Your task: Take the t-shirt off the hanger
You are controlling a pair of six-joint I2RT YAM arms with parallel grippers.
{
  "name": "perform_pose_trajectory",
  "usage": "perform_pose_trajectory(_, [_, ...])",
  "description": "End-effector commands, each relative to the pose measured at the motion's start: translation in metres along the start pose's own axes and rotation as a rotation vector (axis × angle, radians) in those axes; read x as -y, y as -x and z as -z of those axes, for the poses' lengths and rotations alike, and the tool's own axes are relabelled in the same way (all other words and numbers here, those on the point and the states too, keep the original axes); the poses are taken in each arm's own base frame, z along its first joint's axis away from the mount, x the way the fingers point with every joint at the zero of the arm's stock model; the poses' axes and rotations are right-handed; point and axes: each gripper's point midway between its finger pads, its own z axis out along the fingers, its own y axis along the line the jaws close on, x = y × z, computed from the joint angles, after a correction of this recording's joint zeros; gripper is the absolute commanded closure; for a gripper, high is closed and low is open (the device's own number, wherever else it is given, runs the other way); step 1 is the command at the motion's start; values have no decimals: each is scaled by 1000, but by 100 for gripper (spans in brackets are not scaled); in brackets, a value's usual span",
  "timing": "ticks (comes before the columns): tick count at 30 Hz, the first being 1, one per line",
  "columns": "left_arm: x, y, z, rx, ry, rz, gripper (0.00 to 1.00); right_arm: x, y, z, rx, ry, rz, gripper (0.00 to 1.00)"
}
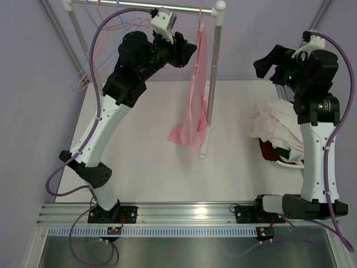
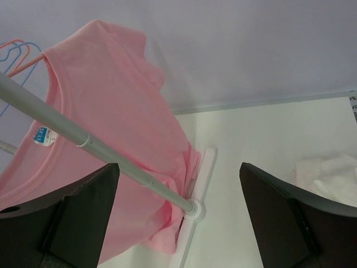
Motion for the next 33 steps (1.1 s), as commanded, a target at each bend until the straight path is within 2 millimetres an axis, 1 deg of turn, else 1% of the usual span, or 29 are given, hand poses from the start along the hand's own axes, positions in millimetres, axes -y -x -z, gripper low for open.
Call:
perform_pose_trajectory(1, [7, 27, 3, 74, -22, -15, 55, -6, -3, 2, -11, 25, 24, 1])
perform_pose_trajectory(4, [14, 21, -2, 64, -39, -12, 55, -5, -5, 1, -16, 23, 28, 1])
perform_pose_trajectory(7, [14, 12, -11, 50, -33, -29, 55, -5, -5, 2, -15, 18, 32, 1])
perform_pose_trajectory(8, [11, 6, -16, 40, -21, -30, 55, -4, -5, 2, -16, 16, 34, 0])
perform_pose_trajectory(11, [10, 1, -21, 33, -22, -29, 55, -4, -6, 3, -15, 12, 37, 1])
perform_pose_trajectory(12, [10, -6, -25, 19, -24, -27, 55, -3, -6, 3, -15, 9, 38, 0])
perform_pose_trajectory(13, [10, -6, -26, 20, -24, -28, 55, -3, -7, 2, -18, 9, 39, 0])
perform_pose_trajectory(15, [7, -13, -30, 6, -16, -36, 55, -2, -6, 3, -15, 4, 41, 0])
perform_pose_trajectory(17, [3, -16, -31, 0, 9, -47, 58, -1, -6, 3, -10, 2, 45, 1])
perform_pose_trajectory(19, [1, -18, -33, -2, 20, -62, 64, -1, -7, 4, -12, 3, 48, 1])
perform_pose_trajectory(20, [-2, -19, -33, -4, 37, -66, 66, -1, -6, 4, -10, 4, 48, 0])
perform_pose_trajectory(22, [-6, -20, -34, -6, 60, -78, 71, -1, -7, 4, -11, 7, 48, 0])
perform_pose_trajectory(23, [-8, -22, -34, -10, 71, -82, 75, -2, -7, 4, -10, 7, 47, 1])
perform_pose_trajectory(24, [-9, -21, -34, -8, 81, -90, 85, -1, -9, 3, -15, 7, 47, 1])
perform_pose_trajectory(25, [-10, -20, -33, -5, 94, -91, 89, -3, -7, 4, -10, 12, 47, 1])
perform_pose_trajectory(27, [-8, -17, -32, 1, 90, -93, 92, -1, -8, 3, -10, 9, 48, 0])
perform_pose_trajectory(28, [-11, -14, -31, 9, 116, -91, 94, -1, -9, 2, -14, 11, 48, 0])
perform_pose_trajectory(30, [-9, -3, -28, 39, 126, -132, 97, -1, -10, 1, -18, 13, 48, 0])
perform_pose_trajectory(31, [-11, 0, -27, 48, 149, -138, 100, -1, -10, 1, -19, 12, 50, 1])
perform_pose_trajectory(33, [-10, 14, -22, 86, 159, -155, 100, -1, -11, 0, -24, 13, 50, 1])
